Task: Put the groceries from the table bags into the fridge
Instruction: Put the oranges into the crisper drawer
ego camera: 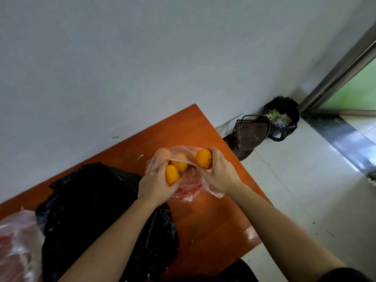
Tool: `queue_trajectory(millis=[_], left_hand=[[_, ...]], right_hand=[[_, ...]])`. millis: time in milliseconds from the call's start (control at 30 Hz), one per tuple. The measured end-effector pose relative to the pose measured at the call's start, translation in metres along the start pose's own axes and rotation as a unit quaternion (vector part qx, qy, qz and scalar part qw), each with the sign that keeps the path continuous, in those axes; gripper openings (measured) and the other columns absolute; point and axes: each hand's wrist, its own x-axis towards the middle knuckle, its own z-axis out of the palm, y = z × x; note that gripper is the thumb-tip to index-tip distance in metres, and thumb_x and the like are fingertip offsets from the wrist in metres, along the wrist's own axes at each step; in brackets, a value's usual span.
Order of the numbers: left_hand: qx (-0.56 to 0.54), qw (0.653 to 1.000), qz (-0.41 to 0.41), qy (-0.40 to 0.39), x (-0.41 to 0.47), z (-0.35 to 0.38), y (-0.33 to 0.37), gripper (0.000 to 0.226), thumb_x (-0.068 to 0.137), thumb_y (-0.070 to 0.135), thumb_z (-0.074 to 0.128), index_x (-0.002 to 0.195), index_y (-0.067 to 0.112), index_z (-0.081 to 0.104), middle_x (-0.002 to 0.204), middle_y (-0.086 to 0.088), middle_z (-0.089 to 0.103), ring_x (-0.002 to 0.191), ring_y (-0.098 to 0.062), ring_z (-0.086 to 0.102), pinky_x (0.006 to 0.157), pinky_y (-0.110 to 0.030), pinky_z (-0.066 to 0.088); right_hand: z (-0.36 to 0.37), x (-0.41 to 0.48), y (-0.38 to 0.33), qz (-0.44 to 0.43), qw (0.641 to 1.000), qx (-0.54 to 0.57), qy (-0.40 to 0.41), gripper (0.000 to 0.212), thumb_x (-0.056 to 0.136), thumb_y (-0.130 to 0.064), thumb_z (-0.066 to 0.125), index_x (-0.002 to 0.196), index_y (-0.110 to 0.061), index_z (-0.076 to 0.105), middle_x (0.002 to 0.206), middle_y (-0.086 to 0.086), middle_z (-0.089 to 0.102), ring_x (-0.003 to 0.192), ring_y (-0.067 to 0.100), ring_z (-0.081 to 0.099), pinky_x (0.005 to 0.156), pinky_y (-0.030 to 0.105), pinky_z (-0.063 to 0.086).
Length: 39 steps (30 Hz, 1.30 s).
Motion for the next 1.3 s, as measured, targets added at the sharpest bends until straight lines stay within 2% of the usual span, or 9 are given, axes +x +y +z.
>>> queue_trajectory(millis=[100, 233, 300, 400, 600, 767, 900, 1133, 1300], left_hand=[[-0.026, 0.997, 0.004, 0.069, -0.011, -0.024, 0.016, 0.082, 0.076, 0.074, 0.056, 0.142, 0.032, 0.034, 0.13, -0.005, 0.053, 0.096, -0.033, 0.066, 0.077, -0.039, 0.055], [-0.058, 0.982, 0.053, 0.174, -0.024, -0.063, 0.039, 0.073, 0.075, 0.052, 0.073, 0.137, 0.025, 0.043, 0.119, -0.006, 0.045, 0.086, -0.032, 0.062, 0.065, -0.034, 0.05], [-0.075, 0.972, 0.08, 0.209, -0.027, -0.083, 0.051, 0.07, 0.074, 0.039, 0.077, 0.135, 0.024, 0.045, 0.12, -0.007, 0.039, 0.09, -0.03, 0.058, 0.064, -0.031, 0.046], [-0.105, 0.957, 0.117, 0.244, -0.033, -0.114, 0.075, 0.067, 0.074, 0.023, 0.076, 0.135, 0.025, 0.048, 0.126, -0.006, 0.032, 0.1, -0.028, 0.054, 0.071, -0.031, 0.048], [-0.154, 0.917, 0.235, 0.282, -0.052, -0.159, 0.136, 0.066, 0.074, 0.015, 0.074, 0.133, 0.027, 0.049, 0.134, -0.009, 0.033, 0.113, -0.032, 0.051, 0.081, -0.039, 0.052], [-0.193, 0.862, 0.383, 0.269, -0.099, -0.157, 0.203, 0.067, 0.071, 0.011, 0.075, 0.132, 0.024, 0.05, 0.135, -0.01, 0.04, 0.118, -0.031, 0.047, 0.081, -0.031, 0.045], [-0.225, 0.816, 0.487, 0.215, -0.167, -0.136, 0.27, 0.067, 0.071, 0.01, 0.075, 0.132, 0.022, 0.051, 0.133, -0.008, 0.042, 0.115, -0.028, 0.047, 0.079, -0.031, 0.045], [-0.225, 0.716, 0.647, 0.135, -0.334, -0.097, 0.387, 0.069, 0.071, 0.014, 0.077, 0.133, 0.023, 0.049, 0.134, -0.008, 0.043, 0.116, -0.03, 0.048, 0.087, -0.044, 0.053], [-0.209, 0.633, 0.734, 0.129, -0.466, -0.062, 0.459, 0.074, 0.07, 0.021, 0.082, 0.134, 0.027, 0.044, 0.136, -0.006, 0.041, 0.117, -0.029, 0.047, 0.081, -0.038, 0.055]], right_hand=[[-0.025, 0.003, -0.013, -0.004, 0.997, 0.037, 0.072, 0.073, 0.093, -0.051, 0.059, 0.152, -0.03, 0.021, 0.143, 0.009, 0.038, 0.098, 0.028, 0.063, 0.073, 0.034, 0.053], [-0.059, 0.003, -0.027, -0.032, 0.988, 0.055, 0.139, 0.065, 0.09, -0.033, 0.063, 0.147, -0.031, 0.032, 0.138, 0.008, 0.035, 0.101, 0.03, 0.06, 0.076, 0.034, 0.051], [-0.078, -0.003, -0.032, -0.048, 0.984, 0.047, 0.165, 0.064, 0.087, -0.023, 0.063, 0.146, -0.031, 0.036, 0.14, 0.008, 0.033, 0.108, 0.031, 0.057, 0.081, 0.035, 0.051], [-0.11, -0.022, -0.039, -0.07, 0.971, 0.021, 0.23, 0.065, 0.084, -0.013, 0.058, 0.144, -0.033, 0.04, 0.147, 0.009, 0.029, 0.122, 0.035, 0.048, 0.089, 0.048, 0.054], [-0.174, -0.104, -0.045, -0.023, 0.924, -0.049, 0.378, 0.065, 0.084, -0.002, 0.057, 0.138, -0.037, 0.046, 0.151, 0.005, 0.022, 0.135, 0.035, 0.033, 0.093, 0.043, 0.048], [-0.208, -0.213, -0.038, 0.059, 0.874, -0.088, 0.474, 0.063, 0.077, 0.002, 0.061, 0.129, -0.032, 0.051, 0.146, 0.008, 0.027, 0.132, 0.035, 0.035, 0.1, 0.048, 0.048], [-0.222, -0.332, -0.032, 0.133, 0.832, -0.138, 0.52, 0.058, 0.081, 0.001, 0.065, 0.131, -0.026, 0.053, 0.147, 0.009, 0.027, 0.132, 0.035, 0.036, 0.099, 0.044, 0.049], [-0.247, -0.557, -0.025, 0.249, 0.72, -0.196, 0.617, 0.057, 0.079, 0.004, 0.066, 0.129, -0.022, 0.055, 0.148, 0.012, 0.027, 0.13, 0.039, 0.038, 0.094, 0.036, 0.039], [-0.263, -0.701, 0.001, 0.283, 0.655, -0.192, 0.674, 0.056, 0.079, 0.005, 0.065, 0.127, -0.022, 0.055, 0.147, 0.013, 0.026, 0.127, 0.04, 0.036, 0.092, 0.039, 0.039]])
